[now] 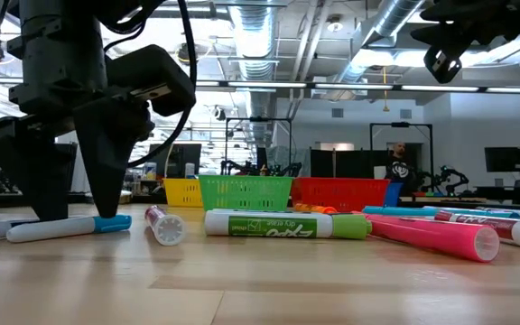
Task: Pick & Place Markers
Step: Put the small blue highlighter pen into the blue bin
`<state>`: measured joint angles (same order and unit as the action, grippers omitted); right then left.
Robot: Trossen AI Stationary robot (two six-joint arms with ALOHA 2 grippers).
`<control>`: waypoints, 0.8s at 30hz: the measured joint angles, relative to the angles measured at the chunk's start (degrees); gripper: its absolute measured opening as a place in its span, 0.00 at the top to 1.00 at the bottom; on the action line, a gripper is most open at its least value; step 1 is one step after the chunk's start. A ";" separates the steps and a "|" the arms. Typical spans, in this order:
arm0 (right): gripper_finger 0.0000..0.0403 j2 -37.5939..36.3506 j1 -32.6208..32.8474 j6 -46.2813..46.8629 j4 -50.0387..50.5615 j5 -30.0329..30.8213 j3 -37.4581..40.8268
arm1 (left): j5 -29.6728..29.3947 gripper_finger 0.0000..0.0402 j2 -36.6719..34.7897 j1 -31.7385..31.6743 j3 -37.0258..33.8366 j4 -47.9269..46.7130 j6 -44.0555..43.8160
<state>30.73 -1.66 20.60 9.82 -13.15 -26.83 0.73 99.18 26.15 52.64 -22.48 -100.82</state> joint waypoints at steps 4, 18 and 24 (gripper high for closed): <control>0.75 0.01 -0.01 0.00 0.00 0.02 0.00 | -0.26 0.52 0.00 -0.47 0.00 -0.20 0.02; 0.75 0.00 0.01 0.00 0.00 0.02 0.00 | 3.72 0.63 -0.26 -2.07 -2.80 0.14 0.04; 0.75 0.01 0.01 -0.02 0.00 0.04 0.00 | 3.65 0.78 -0.20 -2.83 -2.91 -0.21 0.33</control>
<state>30.74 -1.65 20.58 9.82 -13.10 -26.83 4.38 98.98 23.32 49.74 -22.69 -100.49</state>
